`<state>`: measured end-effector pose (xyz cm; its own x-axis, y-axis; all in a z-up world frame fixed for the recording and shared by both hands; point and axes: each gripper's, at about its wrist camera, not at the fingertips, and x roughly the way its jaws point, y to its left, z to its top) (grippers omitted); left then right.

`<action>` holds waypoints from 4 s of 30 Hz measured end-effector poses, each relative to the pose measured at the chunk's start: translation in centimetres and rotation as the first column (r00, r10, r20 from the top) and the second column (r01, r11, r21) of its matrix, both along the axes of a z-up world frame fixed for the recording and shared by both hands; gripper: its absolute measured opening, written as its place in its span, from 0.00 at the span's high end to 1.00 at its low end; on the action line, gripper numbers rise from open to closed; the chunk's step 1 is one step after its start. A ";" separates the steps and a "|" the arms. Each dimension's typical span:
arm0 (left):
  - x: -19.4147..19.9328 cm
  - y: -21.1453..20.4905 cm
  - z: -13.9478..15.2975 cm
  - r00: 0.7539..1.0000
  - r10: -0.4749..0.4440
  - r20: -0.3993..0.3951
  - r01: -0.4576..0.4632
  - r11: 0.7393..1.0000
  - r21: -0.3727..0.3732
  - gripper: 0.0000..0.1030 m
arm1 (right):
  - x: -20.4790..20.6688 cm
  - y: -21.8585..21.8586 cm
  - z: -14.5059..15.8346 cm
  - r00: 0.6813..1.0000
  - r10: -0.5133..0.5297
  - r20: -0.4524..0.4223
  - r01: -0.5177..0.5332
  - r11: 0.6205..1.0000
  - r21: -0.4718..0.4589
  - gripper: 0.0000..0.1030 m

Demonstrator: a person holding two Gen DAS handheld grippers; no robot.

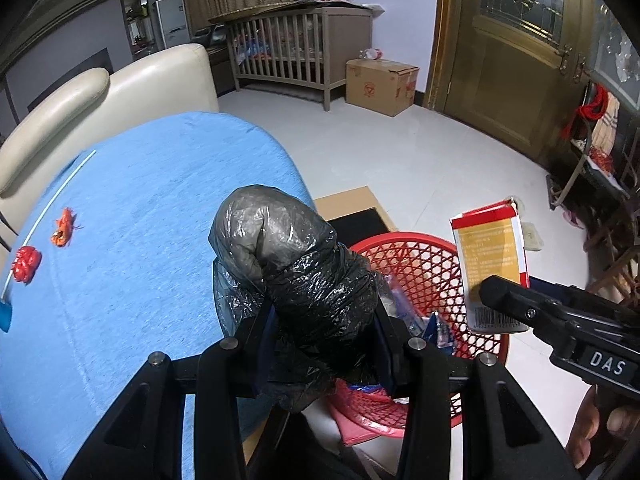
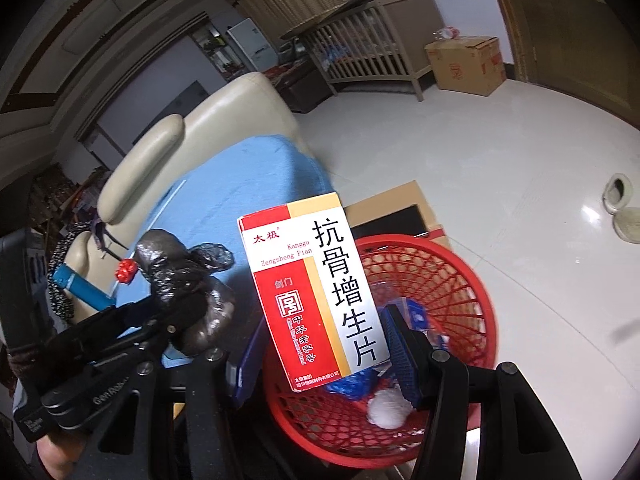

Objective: Collect trash

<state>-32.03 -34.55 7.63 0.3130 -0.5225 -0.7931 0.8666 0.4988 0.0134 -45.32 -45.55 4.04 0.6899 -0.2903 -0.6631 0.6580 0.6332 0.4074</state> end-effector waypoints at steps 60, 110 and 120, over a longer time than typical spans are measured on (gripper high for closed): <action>-1.0 -5.8 -4.3 0.990 -0.105 -0.095 0.112 0.991 0.071 0.58 | -1.7 -2.9 -5.3 0.982 -0.110 -0.157 0.127 0.986 0.105 0.42; -1.4 -7.5 -10.2 0.987 -0.104 -0.121 0.125 0.974 0.187 0.58 | -0.4 -3.4 -7.0 0.956 -0.103 -0.275 0.129 0.988 0.080 0.42; -1.3 -7.3 -10.1 0.987 -0.105 -0.125 0.127 0.975 0.183 0.58 | -0.1 -3.7 -6.6 0.948 -0.117 -0.295 0.142 0.988 0.064 0.37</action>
<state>-33.29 -41.89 -2.47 0.1610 -0.3861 -0.9083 0.9196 0.3928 -0.0039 -45.40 -49.26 -2.57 0.4246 -0.2997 -0.8543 0.8295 0.5068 0.2345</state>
